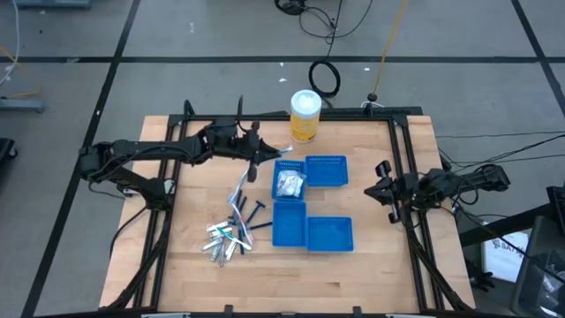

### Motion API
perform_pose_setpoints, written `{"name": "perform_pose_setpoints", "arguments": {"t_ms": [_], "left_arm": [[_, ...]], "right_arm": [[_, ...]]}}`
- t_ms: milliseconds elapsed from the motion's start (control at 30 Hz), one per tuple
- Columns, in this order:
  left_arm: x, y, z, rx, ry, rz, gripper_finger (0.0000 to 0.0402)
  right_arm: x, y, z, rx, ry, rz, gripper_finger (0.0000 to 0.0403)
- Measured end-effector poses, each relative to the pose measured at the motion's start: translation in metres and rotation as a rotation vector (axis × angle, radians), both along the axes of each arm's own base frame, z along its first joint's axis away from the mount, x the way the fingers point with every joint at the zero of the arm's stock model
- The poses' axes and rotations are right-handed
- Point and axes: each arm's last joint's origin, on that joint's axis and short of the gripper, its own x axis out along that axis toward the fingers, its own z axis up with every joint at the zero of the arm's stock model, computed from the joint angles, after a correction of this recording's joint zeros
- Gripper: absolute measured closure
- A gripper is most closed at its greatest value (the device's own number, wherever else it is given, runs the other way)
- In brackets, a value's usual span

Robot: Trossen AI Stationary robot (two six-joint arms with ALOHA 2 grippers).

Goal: Pick & Place Travel size toiletries
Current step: Put the blue toothbrush into the top right blue bin

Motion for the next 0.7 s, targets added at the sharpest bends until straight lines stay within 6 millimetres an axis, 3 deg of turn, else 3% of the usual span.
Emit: {"name": "perform_pose_setpoints", "arguments": {"t_ms": [167, 333, 433, 700], "left_arm": [[0.003, 0.006, -0.007, -0.037, 0.016, 0.007, 0.0396], [0.01, 0.002, -0.014, -0.052, 0.025, -0.038, 0.0387], [0.013, -0.001, -0.017, -0.062, 0.028, -0.049, 0.0396], [0.021, -0.014, -0.021, -0.056, 0.022, -0.094, 0.0394]], "right_arm": [[-0.001, -0.005, 0.005, 0.048, -0.044, -0.161, 0.0399], [0.001, -0.016, 0.004, 0.107, 0.0, -0.566, 0.0399], [0.005, -0.017, 0.003, 0.118, 0.013, -0.583, 0.0399], [0.016, -0.018, 0.014, 0.148, -0.12, -0.435, 0.0399]]}}
